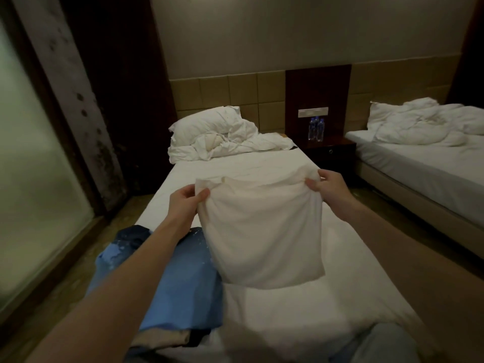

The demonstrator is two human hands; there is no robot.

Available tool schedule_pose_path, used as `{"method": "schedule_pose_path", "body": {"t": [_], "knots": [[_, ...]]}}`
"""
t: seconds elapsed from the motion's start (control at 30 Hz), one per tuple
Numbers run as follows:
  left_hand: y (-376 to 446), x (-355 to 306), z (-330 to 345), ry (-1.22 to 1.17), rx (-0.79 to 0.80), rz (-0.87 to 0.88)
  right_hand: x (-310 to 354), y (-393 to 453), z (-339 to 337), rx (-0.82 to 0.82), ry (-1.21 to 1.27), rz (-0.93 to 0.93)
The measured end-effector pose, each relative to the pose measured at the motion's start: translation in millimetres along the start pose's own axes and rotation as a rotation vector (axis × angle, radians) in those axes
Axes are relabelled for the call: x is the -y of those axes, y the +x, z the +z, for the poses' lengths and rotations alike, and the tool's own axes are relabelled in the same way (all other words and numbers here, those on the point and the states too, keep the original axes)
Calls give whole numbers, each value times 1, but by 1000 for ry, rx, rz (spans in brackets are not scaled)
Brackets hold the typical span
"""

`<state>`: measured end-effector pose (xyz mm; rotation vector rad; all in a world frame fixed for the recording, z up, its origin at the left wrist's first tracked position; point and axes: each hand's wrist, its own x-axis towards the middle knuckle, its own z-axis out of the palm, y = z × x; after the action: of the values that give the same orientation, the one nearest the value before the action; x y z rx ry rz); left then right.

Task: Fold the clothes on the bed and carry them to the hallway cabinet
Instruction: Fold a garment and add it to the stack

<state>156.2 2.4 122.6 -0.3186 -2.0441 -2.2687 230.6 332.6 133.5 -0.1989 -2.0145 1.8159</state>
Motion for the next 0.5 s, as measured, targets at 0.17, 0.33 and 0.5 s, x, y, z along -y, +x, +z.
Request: {"method": "schedule_pose_path", "body": {"t": [0.17, 0.33, 0.5], "knots": [[-24, -15, -14, -104, 30, -11, 18, -35, 0, -20, 106, -54], [-42, -39, -31, -178, 66, 15, 44, -59, 9, 87, 220, -100], [-60, -65, -62, -163, 8, 48, 58, -72, 38, 152, 289, -110]]}}
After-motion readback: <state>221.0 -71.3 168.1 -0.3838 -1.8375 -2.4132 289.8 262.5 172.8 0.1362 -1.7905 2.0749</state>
